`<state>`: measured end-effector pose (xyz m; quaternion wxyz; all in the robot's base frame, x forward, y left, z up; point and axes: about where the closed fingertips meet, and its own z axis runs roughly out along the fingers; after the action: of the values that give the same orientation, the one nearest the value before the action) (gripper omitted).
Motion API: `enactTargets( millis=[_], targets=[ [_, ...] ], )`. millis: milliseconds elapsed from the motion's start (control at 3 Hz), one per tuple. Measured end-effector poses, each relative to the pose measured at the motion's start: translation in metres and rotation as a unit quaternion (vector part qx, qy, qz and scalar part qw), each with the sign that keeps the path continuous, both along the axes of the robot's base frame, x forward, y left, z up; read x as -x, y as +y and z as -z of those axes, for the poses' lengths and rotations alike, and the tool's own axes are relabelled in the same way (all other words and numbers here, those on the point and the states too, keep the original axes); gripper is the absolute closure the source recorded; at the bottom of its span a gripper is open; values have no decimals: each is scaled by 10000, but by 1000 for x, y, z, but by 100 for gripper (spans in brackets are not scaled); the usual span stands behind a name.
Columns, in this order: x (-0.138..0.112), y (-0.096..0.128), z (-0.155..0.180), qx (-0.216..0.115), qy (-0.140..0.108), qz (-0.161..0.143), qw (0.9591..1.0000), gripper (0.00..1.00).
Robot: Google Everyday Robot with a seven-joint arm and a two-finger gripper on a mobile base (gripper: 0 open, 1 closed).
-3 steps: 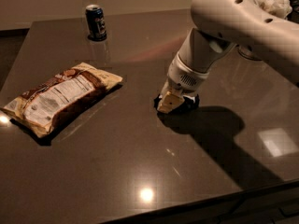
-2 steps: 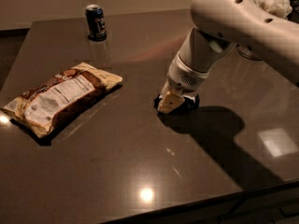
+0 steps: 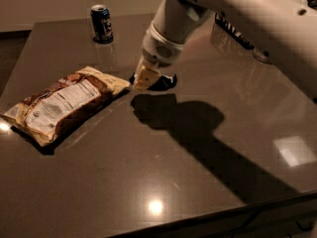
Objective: Move rxbar blueberry near brown chip bag
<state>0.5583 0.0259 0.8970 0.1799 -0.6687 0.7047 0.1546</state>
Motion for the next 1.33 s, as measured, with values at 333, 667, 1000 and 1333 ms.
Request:
enactTargets(
  millis=[333,667,1000,1333],
  targets=[
    [-15,32,-13,-147,-98,-223,9996,100],
    [-17,53,-10,-336,21,-233,9992,84],
    [-12,68,-4,-565,173,-211,9980,61],
    [-12,69,-3,-558,175,-224,9980,38]
  ],
)
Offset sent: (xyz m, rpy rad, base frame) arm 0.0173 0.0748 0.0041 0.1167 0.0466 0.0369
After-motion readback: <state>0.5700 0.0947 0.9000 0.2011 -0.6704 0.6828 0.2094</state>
